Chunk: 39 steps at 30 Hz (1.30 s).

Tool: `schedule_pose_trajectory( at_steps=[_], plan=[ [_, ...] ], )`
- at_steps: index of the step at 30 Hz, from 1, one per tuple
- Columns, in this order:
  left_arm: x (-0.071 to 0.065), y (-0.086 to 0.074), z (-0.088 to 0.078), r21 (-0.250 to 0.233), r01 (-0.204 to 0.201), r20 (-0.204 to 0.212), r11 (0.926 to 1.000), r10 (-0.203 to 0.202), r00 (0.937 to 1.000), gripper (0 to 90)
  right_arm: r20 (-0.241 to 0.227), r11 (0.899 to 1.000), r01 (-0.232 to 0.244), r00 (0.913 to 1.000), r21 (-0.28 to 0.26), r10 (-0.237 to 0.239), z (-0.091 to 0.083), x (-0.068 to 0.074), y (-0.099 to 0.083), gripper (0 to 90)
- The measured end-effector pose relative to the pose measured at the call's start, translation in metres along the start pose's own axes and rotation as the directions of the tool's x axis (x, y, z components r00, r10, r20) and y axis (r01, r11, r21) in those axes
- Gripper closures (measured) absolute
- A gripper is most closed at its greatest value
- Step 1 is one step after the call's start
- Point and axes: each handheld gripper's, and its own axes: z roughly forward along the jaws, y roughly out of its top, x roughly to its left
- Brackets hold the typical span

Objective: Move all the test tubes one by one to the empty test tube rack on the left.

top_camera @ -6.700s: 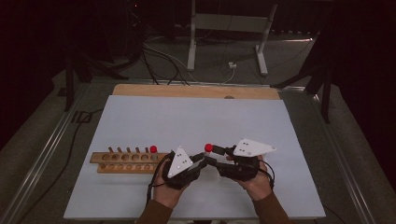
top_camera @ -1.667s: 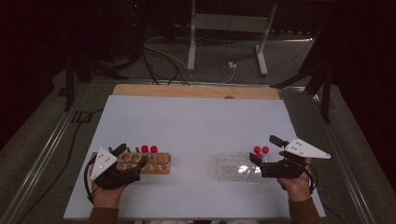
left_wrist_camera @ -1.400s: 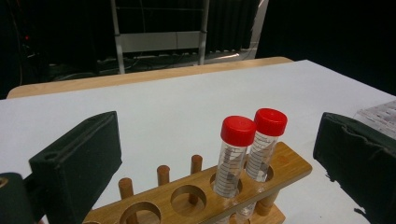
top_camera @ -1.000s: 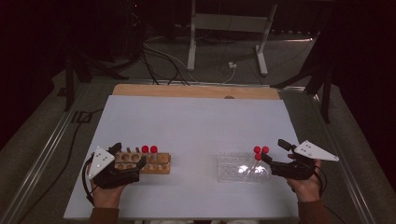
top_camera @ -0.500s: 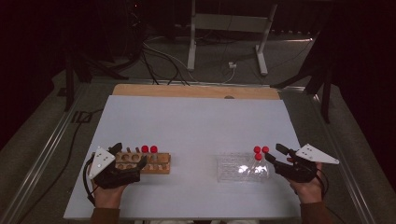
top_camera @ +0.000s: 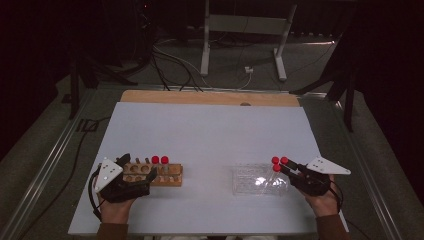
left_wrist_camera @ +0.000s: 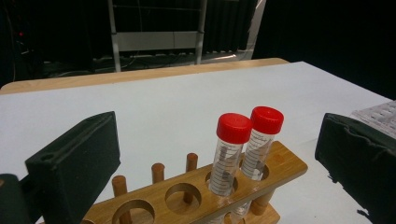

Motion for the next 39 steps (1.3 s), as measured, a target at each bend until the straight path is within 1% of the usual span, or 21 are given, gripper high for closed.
schedule_pose_trajectory(
  at_steps=[5, 12, 15, 22, 26, 32, 39],
  plan=[
    [0.000, 0.000, 0.000, 0.001, 0.002, 0.002, 1.0000, -0.002, 1.0000, 1.0, 0.002, 1.000, 0.019, 0.9998, 0.012, -0.019, 0.005, 0.001, -0.003, 73.3],
    [0.000, 0.000, 0.000, 0.004, 0.002, 0.002, 1.0000, -0.002, 1.0000, 1.0, 0.000, 1.000, 0.018, 0.9998, 0.005, -0.018, 0.004, 0.000, -0.004, 74.4],
    [-0.001, 0.000, -0.001, 0.004, -0.002, 0.004, 1.0000, 0.002, 1.0000, 1.0, 0.000, 1.000, 0.014, 0.9999, -0.005, -0.014, 0.001, 0.000, -0.002, 74.5],
    [0.000, 0.001, -0.002, 0.000, 0.000, 0.004, 1.0000, 0.000, 1.0000, 1.0, 0.003, 0.999, 0.016, 0.9999, -0.030, -0.016, -0.008, 0.001, 0.009, 74.6],
    [0.000, 0.002, -0.003, 0.000, -0.001, -0.004, 1.0000, 0.001, 1.0000, 1.0, 0.004, 0.999, 0.023, 0.9997, -0.030, -0.022, -0.012, 0.002, 0.015, 74.6],
    [0.000, 0.003, -0.002, 0.000, -0.002, -0.004, 1.0000, 0.002, 1.0000, 1.0, 0.008, 0.999, 0.031, 0.9995, -0.031, -0.031, -0.019, 0.003, 0.024, 74.7],
    [0.000, 0.003, -0.003, -0.003, -0.002, -0.011, 1.0000, 0.002, 0.9999, 1.0, 0.000, 0.998, 0.048, 0.9988, -0.037, -0.048, -0.028, 0.005, 0.038, 74.8]
  ],
)
